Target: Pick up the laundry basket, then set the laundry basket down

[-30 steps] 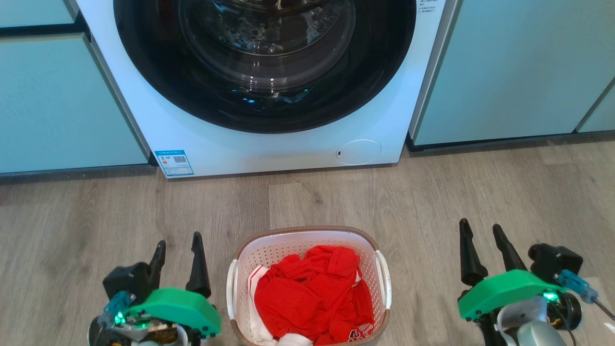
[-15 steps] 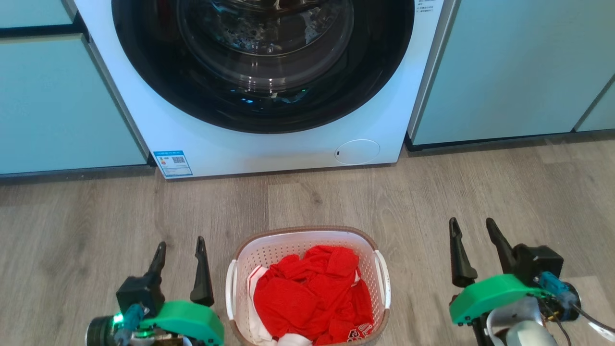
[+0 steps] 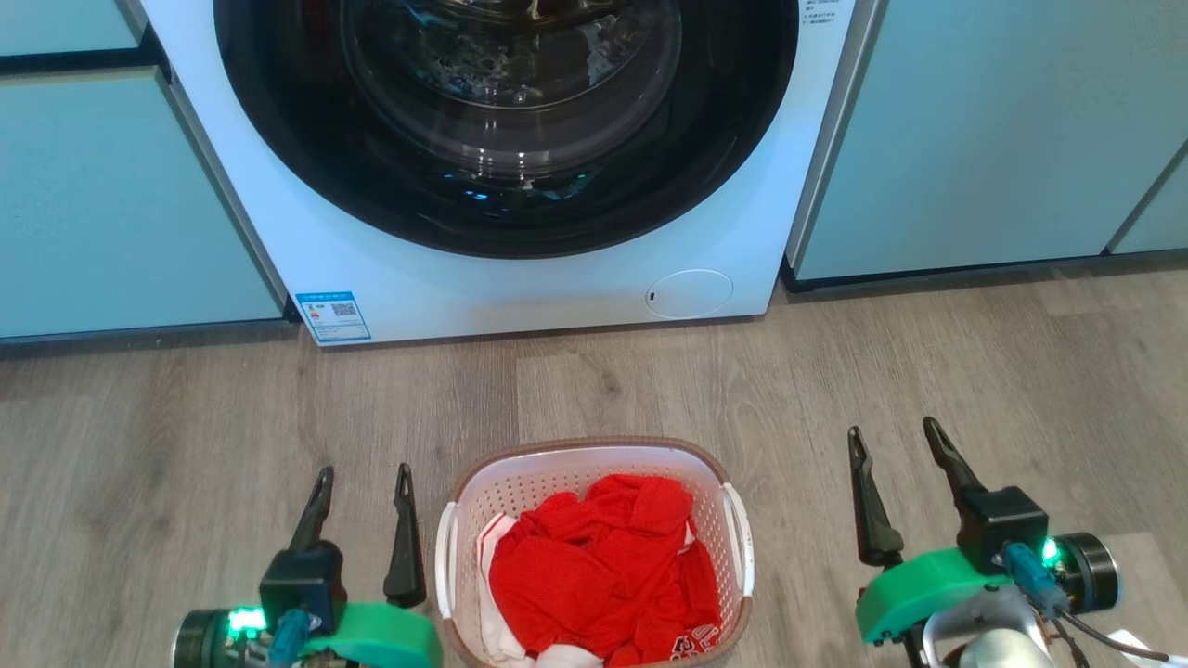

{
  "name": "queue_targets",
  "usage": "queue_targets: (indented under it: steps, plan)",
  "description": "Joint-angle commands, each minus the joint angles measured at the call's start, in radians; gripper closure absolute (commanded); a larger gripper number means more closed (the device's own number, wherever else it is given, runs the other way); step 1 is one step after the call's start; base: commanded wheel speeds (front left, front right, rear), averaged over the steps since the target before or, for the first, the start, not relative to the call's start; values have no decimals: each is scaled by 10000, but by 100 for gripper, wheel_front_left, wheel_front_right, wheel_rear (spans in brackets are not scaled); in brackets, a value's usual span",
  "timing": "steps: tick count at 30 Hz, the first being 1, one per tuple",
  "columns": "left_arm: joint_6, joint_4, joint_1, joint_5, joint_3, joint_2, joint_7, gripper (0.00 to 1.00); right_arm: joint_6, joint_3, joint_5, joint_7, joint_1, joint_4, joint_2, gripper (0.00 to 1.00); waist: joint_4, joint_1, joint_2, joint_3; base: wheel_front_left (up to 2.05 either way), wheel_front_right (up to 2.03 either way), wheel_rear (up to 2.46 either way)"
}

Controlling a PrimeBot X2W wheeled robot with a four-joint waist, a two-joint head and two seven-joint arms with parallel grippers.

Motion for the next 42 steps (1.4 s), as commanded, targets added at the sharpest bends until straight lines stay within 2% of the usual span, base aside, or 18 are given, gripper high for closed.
queue_targets:
  steps: [1, 11, 31, 42]
  plan:
    - [-10, -332, -255, 227, 378, -38, -164, 0, 71, 280, -290, -189, -223, -401, -121, 0, -1, 0, 0, -1, 0, 0, 0]
    - [-236, -228, -245, 207, 632, -120, -164, 0, 71, 264, -244, -189, -236, -317, -121, 0, -13, 0, 0, -12, 0, 0, 0]
    - [-199, -256, -233, 200, 543, -134, -164, 0, 71, 245, -147, -189, -226, -305, -121, 0, -21, 0, 0, 62, 0, 0, 0]
    - [-277, 124, -702, 217, 360, -135, -164, 0, 71, 174, -5, -189, -597, -129, -121, 0, 12, 0, 0, 964, 0, 0, 0]
